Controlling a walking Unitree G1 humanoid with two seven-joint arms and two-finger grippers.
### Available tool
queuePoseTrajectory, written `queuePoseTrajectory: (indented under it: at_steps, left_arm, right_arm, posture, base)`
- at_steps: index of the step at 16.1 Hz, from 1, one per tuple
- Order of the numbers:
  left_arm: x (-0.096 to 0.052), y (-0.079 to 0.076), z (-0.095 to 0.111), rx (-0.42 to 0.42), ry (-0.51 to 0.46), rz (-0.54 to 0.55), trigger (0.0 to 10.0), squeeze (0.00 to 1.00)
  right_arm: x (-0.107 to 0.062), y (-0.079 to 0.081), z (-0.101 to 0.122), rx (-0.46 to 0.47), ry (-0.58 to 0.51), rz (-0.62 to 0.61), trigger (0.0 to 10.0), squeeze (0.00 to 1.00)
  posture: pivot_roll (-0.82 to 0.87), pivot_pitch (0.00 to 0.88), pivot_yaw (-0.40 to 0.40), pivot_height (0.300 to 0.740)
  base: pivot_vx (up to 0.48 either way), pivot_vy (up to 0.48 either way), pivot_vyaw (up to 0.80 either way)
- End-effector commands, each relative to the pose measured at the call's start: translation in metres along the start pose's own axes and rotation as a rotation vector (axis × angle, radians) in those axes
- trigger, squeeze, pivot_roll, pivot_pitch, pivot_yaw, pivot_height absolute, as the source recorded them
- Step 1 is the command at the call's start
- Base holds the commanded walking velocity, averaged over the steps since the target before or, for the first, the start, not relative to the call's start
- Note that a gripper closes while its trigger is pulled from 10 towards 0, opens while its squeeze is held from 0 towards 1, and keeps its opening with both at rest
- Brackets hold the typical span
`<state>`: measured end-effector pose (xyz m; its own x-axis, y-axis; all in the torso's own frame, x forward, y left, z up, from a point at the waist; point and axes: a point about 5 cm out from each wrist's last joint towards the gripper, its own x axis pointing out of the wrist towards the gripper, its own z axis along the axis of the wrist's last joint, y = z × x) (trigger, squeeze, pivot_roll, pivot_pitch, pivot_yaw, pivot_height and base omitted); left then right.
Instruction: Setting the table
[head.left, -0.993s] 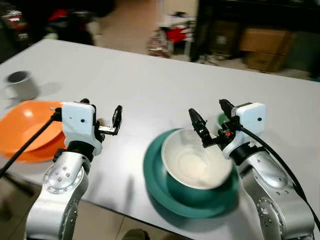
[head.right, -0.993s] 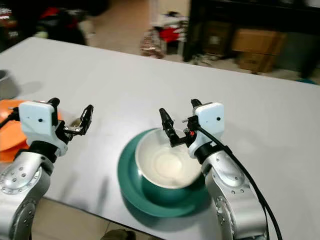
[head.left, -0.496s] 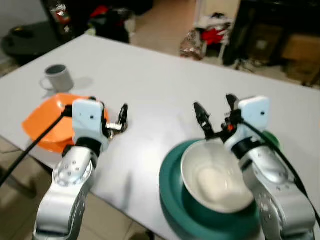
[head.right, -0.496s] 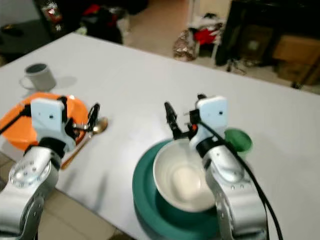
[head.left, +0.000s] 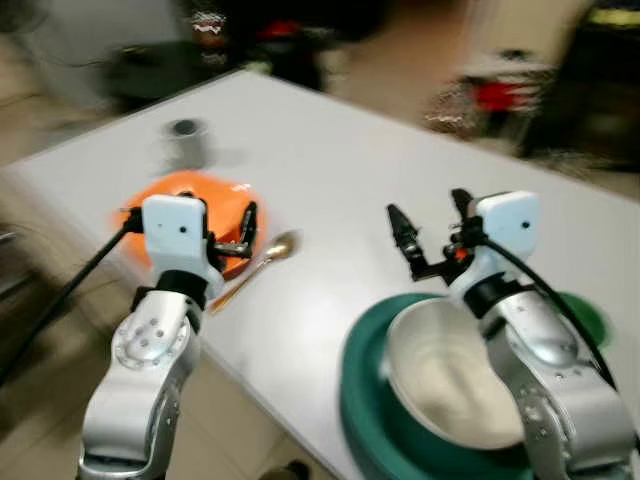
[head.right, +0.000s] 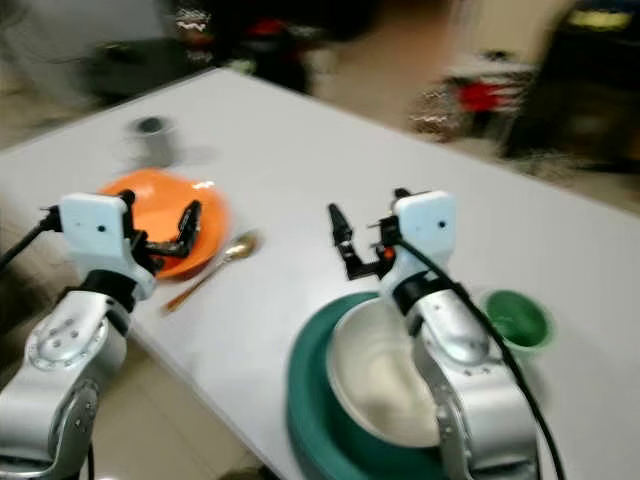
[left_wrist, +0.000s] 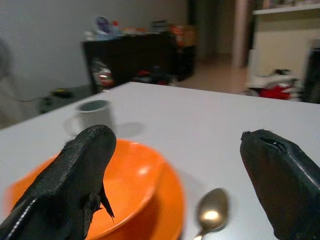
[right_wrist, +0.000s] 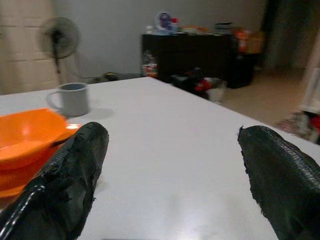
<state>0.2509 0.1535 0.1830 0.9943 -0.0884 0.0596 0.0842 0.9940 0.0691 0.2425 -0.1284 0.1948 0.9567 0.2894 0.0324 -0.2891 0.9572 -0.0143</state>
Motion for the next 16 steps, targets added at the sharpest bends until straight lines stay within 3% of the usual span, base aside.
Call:
queuePoseTrajectory:
  at_steps: [1,8,11,16]
  left_arm:
    - [0.0,0.003,0.003,0.008,-0.009,0.008,10.0,0.0]
    - [-0.003,0.002,-0.001,0.0,0.013,-0.005,10.0,0.0]
    - [-0.005,0.003,-0.003,-0.005,0.025,0.001,10.0,0.0]
    - [-0.009,0.003,-0.004,0.003,0.038,0.002,10.0,0.0]
  right_arm:
    - [0.001,0.004,0.004,0.014,-0.014,0.017,10.0,1.0]
    - [0.0,0.004,0.008,0.077,-0.042,0.002,10.0,1.0]
    - [-0.002,0.009,0.001,0.098,-0.011,0.026,10.0,1.0]
    - [-0.004,0.003,-0.009,0.102,0.027,-0.023,10.0,1.0]
  posture:
    - [0.02,0.0,0.02,0.74]
    - [0.02,0.0,0.021,0.74]
    - [0.02,0.0,0.016,0.74]
    - [0.04,0.0,0.014,0.74]
  base:
    - [0.0,0.0,0.8]
    - [0.0,0.0,0.8]
    - [0.0,0.316,0.0]
    - [0.0,0.357,0.0]
